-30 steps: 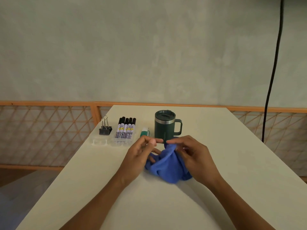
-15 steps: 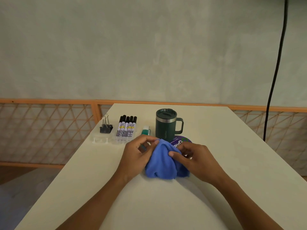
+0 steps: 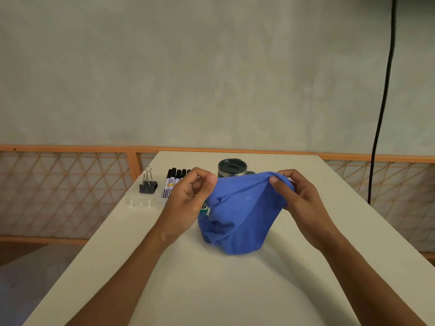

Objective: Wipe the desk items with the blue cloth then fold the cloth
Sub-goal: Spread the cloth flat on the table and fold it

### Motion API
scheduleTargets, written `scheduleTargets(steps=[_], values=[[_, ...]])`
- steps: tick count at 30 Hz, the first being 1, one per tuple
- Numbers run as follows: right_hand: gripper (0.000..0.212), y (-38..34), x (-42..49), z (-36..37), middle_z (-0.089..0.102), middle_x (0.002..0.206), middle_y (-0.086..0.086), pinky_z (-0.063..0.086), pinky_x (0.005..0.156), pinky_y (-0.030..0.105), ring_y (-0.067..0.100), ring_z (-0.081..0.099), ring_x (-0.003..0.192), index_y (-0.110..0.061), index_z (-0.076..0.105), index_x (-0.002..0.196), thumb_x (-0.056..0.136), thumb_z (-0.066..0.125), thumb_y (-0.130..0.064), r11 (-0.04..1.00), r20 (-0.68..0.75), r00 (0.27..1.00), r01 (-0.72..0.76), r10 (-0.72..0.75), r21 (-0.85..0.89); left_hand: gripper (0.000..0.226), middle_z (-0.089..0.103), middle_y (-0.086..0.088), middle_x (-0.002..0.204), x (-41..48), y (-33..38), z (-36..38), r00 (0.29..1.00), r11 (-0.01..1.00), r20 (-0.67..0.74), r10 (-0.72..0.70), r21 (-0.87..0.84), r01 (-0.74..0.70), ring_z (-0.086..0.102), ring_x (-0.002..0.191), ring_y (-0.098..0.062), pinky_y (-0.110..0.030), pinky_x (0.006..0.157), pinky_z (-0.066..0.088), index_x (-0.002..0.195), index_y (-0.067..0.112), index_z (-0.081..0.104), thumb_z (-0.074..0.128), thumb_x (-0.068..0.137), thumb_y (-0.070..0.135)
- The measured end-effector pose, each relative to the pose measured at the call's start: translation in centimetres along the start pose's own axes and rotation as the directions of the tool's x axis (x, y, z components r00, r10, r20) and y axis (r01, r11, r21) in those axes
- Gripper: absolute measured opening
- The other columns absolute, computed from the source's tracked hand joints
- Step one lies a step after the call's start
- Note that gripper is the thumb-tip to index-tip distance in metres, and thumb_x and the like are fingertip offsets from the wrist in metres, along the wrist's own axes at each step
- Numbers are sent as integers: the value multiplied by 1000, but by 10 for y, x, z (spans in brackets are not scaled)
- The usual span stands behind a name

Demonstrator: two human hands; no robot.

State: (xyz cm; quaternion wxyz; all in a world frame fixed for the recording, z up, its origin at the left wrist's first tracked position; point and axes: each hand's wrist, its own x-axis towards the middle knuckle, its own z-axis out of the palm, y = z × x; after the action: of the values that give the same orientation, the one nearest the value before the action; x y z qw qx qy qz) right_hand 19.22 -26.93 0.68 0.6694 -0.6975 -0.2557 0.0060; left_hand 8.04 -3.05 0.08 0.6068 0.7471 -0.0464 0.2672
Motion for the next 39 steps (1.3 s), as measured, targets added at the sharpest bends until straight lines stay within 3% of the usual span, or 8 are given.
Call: scheduleTargets(steps=[5, 10, 16, 19, 24, 28, 32, 39], values=[[23, -15, 4, -4, 76, 104, -9, 56, 87, 38, 16, 72, 100, -26, 71, 113, 99, 70, -44, 1000, -46, 999, 11, -12, -12, 46, 56, -34, 91, 5, 0, -16, 986, 997, 153, -70, 47, 64, 47, 80, -29, -41, 75, 39, 119, 24, 70, 67, 97, 64], [18, -32, 6, -6, 79, 106, -2, 57, 89, 35, 18, 75, 102, -22, 78, 111, 101, 71, -35, 998, -50, 998, 44, -42, 49, 34, 72, -8, 101, 4, 5, -27, 962, 971, 205, -180, 193, 141, 71, 97, -18, -31, 87, 58, 113, 29, 79, 92, 82, 33], [16, -50, 11, -15, 81, 101, -3, 58, 87, 36, 17, 77, 98, -25, 82, 105, 97, 76, -38, 998, -111, 993, 42, -38, 38, 16, 60, 3, 88, 2, -5, -54, 968, 918, 197, -153, 392, 66, 56, 81, -15, -28, 77, 46, 83, 18, 74, 86, 92, 25], [17, -47, 14, -17, 81, 99, -6, 60, 89, 40, 17, 76, 97, -29, 82, 104, 95, 77, -44, 997, -112, 993, 37, -45, -71, 31, 61, -13, 101, 1, -1, -68, 972, 950, 169, -162, 292, 107, 60, 94, -32, -37, 88, 42, 85, 2, 66, 75, 91, 31], [19, -42, 27, -24, 79, 97, -3, 58, 91, 42, 15, 74, 95, -29, 80, 103, 98, 74, -46, 995, -156, 985, 55, -68, -88, 20, 66, -10, 88, 10, 7, -80, 982, 967, 88, -170, 206, 149, 61, 86, -15, -37, 84, 44, 86, 7, 65, 77, 97, 17], [19, -48, 44, -33, 75, 98, 10, 53, 87, 39, 12, 65, 89, -23, 79, 104, 102, 71, -41, 989, -179, 972, 143, -149, -49, 11, 72, 6, 85, 30, 26, -78, 996, 980, -73, -58, 188, 71, 65, 79, -5, -17, 68, 51, 92, 13, 71, 81, 95, 17], [25, -63, 59, -48, 69, 96, 1, 50, 87, 34, 11, 62, 91, -16, 77, 111, 104, 68, -39, 971, -230, 945, 239, -231, 8, 20, 77, -2, 98, 50, 50, -89, 979, 998, -195, 59, 14, -57, 70, 92, -19, -35, 86, 57, 100, 15, 75, 89, 85, 16], [25, -76, 41, -59, 76, 103, 1, 54, 83, 28, 14, 70, 95, -18, 76, 117, 101, 71, -36, 963, -170, 959, 247, -226, 108, 31, 79, 5, 89, 44, 71, -93, 962, 984, -262, 77, -137, -116, 74, 80, -5, -15, 74, 58, 106, 11, 74, 83, 77, 17]])
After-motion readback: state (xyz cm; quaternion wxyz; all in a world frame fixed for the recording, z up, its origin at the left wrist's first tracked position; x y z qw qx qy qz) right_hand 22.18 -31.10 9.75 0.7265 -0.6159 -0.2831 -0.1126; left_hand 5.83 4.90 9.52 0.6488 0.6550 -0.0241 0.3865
